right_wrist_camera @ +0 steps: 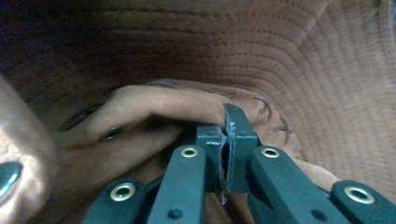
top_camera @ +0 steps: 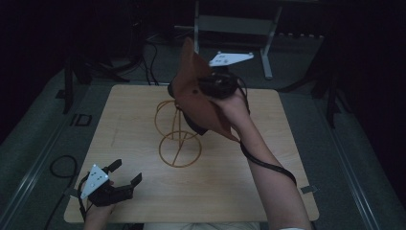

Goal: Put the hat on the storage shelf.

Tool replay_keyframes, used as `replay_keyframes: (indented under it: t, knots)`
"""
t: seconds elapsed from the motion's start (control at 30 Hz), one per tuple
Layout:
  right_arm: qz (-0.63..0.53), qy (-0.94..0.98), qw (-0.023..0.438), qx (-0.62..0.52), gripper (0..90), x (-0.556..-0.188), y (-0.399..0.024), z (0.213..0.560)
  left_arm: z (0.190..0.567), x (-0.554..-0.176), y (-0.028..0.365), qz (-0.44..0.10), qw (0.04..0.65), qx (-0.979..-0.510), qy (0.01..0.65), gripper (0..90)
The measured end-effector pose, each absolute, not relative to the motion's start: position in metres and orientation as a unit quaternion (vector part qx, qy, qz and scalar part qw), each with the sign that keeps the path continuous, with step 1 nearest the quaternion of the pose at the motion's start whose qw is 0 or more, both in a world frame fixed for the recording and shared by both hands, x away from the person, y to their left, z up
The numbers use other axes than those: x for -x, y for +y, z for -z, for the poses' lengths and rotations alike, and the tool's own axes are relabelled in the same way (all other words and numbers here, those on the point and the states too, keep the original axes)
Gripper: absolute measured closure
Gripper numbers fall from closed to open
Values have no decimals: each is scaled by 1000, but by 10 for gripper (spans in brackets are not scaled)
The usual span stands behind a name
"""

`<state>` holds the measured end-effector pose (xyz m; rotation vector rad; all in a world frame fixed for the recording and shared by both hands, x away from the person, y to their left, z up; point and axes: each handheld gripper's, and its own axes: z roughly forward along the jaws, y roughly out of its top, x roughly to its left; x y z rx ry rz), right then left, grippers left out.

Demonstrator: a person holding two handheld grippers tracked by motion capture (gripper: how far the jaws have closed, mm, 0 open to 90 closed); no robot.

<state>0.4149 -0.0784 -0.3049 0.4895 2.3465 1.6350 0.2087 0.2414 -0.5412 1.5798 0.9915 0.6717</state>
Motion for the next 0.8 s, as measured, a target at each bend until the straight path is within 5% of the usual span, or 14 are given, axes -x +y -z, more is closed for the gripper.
replay_keyframes:
  t: [0.3,0.53,0.8]
  knots:
    - [-508,840,105,-157,831,-417,-34,336,544,-208,241,-277,552,-665,419,107]
    - [-503,846,104,-144,363,-413,-22,346,547,-208,240,-274,553,-665,421,107]
    - [-512,841,104,-139,195,-406,-31,348,550,-210,239,-273,549,-668,422,106]
